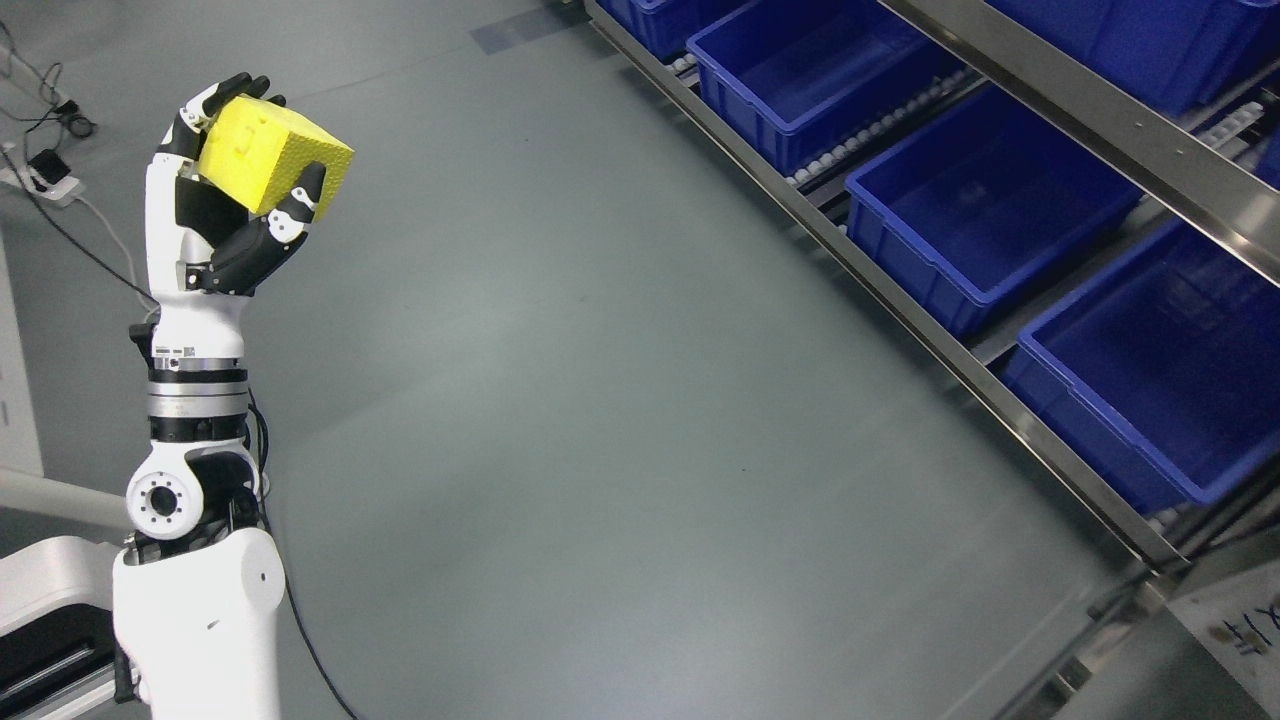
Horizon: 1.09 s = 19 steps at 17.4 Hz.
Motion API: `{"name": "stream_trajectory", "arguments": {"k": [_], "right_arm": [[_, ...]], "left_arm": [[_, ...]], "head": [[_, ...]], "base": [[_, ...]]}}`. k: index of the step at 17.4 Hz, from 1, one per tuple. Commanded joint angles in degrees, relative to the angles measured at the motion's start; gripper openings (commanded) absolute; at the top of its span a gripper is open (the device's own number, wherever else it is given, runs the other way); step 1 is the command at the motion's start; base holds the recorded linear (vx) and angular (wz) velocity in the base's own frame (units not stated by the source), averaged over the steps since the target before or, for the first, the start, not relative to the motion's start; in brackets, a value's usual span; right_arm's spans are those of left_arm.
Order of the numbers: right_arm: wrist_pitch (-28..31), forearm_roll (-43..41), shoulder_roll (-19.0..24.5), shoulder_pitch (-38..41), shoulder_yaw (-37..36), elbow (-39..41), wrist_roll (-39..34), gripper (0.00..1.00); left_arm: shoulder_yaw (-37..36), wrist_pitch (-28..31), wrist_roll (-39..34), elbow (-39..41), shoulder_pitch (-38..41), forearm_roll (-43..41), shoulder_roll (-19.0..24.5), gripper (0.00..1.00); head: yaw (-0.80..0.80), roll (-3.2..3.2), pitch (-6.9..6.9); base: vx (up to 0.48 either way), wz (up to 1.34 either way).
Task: Move yellow foam block to right shelf middle
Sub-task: 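Hold the cube raised in the left hand while turning toward the blue bins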
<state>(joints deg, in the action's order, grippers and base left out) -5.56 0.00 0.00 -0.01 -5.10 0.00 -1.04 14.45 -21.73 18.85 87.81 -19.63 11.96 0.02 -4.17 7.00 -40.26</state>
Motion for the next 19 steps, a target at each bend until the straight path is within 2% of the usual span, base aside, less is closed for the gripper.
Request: {"name": "stream_trajectory", "arguments": {"k": [1,8,19], "right_arm": [[0.0,0.0,-1.0,-0.2,0.0,1.0,0.0,1.0],[0.0,-0.1,-1.0,-0.2,0.0,1.0,0.0,1.0],[0.0,0.0,-1.0,-0.1,0.0,1.0,0.0,1.0]], "left_arm": [[1.1,0.2,0.0,0.2,0.0,0.0,1.0,0.33],[0.8,0.2,0.0,0.1,0.0,0.0,1.0,0.33],[0.7,0.2,0.0,0.0,-0.1,0.0,1.0,0.33]], "head": [[0.0,0.0,0.0],[0.0,0.0,0.0],[0.0,0.0,0.0]], "base": [[0.198,0.46],[0.221,0.29],[0.311,0.0]]}}
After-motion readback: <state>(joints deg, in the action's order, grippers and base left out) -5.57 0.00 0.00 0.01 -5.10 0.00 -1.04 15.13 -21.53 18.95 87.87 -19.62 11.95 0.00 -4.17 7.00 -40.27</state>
